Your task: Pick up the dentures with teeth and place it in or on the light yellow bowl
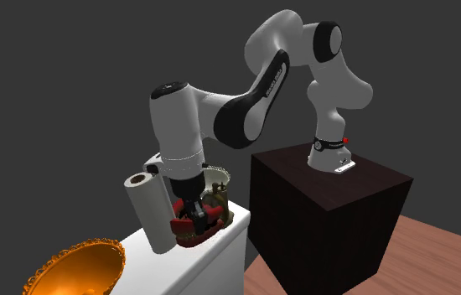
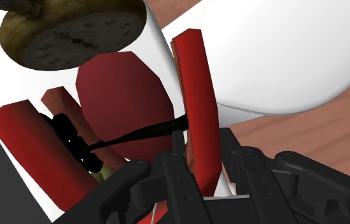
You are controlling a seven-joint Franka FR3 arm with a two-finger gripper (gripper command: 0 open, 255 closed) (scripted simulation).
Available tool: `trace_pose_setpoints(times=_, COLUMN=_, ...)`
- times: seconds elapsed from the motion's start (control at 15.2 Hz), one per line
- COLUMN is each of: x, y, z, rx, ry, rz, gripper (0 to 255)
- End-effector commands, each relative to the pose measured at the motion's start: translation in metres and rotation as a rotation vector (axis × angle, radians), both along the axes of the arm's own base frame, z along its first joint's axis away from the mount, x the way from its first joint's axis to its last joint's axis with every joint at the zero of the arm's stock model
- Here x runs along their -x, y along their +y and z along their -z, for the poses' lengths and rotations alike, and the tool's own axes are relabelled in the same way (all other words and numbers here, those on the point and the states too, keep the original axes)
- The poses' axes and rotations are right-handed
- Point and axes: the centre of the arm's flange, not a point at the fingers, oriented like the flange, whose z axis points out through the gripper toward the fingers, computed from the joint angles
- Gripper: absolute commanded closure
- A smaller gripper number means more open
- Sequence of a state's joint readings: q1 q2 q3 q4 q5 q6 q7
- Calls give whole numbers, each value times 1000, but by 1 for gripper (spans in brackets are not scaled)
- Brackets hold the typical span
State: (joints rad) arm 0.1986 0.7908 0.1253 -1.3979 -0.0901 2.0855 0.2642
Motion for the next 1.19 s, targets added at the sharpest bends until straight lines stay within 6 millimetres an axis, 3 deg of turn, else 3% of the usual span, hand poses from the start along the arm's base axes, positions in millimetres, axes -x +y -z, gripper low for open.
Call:
trace_pose_setpoints(times=0.0, x=0, y=0, z=-12, rx=0, ry=-1, rz=0, gripper=255)
trace_pose_setpoints(times=1.12, x=0, y=0, z=-101, rx=0, ry=-1, rz=0, gripper=255)
